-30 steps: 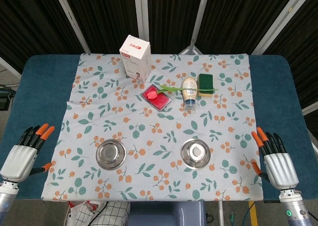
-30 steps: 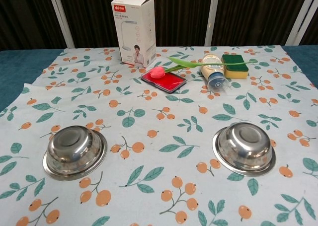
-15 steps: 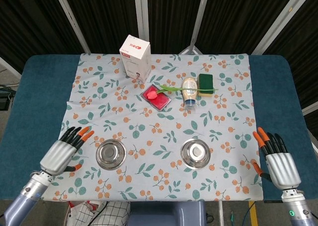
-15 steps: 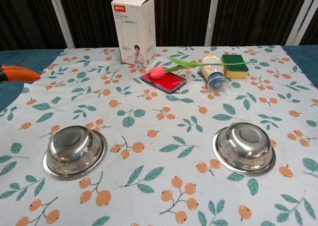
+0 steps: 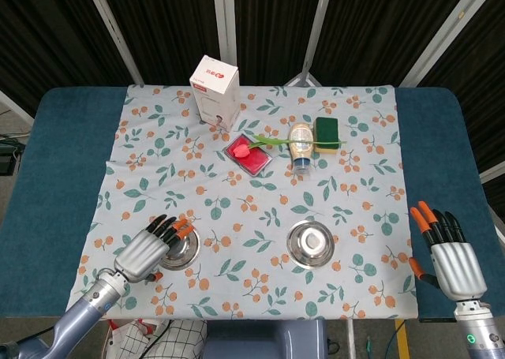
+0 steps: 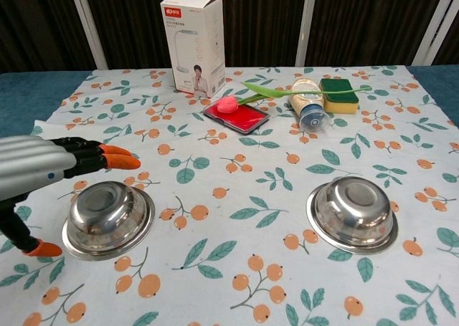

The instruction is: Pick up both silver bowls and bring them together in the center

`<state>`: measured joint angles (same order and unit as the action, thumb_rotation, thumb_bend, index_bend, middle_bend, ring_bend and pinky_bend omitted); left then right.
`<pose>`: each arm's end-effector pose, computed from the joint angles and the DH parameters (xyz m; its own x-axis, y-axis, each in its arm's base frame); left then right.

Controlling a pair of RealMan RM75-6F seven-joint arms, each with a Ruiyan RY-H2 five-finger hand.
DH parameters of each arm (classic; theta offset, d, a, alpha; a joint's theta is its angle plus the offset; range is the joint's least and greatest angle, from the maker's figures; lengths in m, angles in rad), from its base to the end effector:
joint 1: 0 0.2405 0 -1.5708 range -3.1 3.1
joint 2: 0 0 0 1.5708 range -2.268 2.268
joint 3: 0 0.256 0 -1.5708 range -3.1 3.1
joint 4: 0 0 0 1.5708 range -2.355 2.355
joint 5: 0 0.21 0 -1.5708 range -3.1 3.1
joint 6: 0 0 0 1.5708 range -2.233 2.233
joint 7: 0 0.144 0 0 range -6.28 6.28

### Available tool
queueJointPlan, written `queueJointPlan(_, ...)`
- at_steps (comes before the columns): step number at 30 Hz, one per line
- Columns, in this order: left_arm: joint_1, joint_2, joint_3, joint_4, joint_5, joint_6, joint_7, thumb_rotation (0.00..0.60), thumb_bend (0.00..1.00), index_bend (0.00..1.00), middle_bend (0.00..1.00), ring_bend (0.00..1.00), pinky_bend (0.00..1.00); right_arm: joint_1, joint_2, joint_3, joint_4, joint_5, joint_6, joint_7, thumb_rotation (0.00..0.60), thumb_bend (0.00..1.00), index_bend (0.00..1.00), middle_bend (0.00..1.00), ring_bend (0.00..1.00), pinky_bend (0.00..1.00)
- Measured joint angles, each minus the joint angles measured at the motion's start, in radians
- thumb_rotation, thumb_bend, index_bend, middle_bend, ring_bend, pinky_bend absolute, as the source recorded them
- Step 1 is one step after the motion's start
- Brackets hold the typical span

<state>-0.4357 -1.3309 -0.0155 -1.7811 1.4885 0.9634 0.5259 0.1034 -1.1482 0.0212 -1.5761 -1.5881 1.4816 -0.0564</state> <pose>-0.1901 0.2234 0.0114 0.6572 0.2686 0.7042 0.7016 -0.5594 -0.4414 -0.3033 -0.1804 0.1436 0.4611 -0.0193 0.8871 -0.8826 -0.1129 0.4563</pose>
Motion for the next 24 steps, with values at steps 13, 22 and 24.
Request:
queueJointPlan(13, -0.049, -0.092, -0.016, 0.060, -0.145, -0.031, 0.112, 0.600, 0.09, 0.00, 0.00, 0.00, 0.03, -0.005, 0.009, -0.003, -0.006, -0.009, 0.008, 0.012, 0.600, 0.35, 0.00, 0.00, 0.00, 0.00)
queueJointPlan(22, -0.082, -0.124, -0.015, 0.073, -0.205, -0.036, 0.145, 0.600, 0.12, 0.00, 0.02, 0.00, 0.13, -0.005, 0.012, 0.001, -0.006, -0.001, 0.005, 0.015, 0.600, 0.35, 0.00, 0.00, 0.00, 0.00)
queueJointPlan(24, -0.085, -0.127, -0.013, 0.075, -0.219, -0.034, 0.155, 0.600, 0.13, 0.02, 0.06, 0.01, 0.16, -0.005, 0.012, 0.002, -0.006, 0.000, 0.005, 0.015, 0.600, 0.35, 0.00, 0.00, 0.00, 0.00)
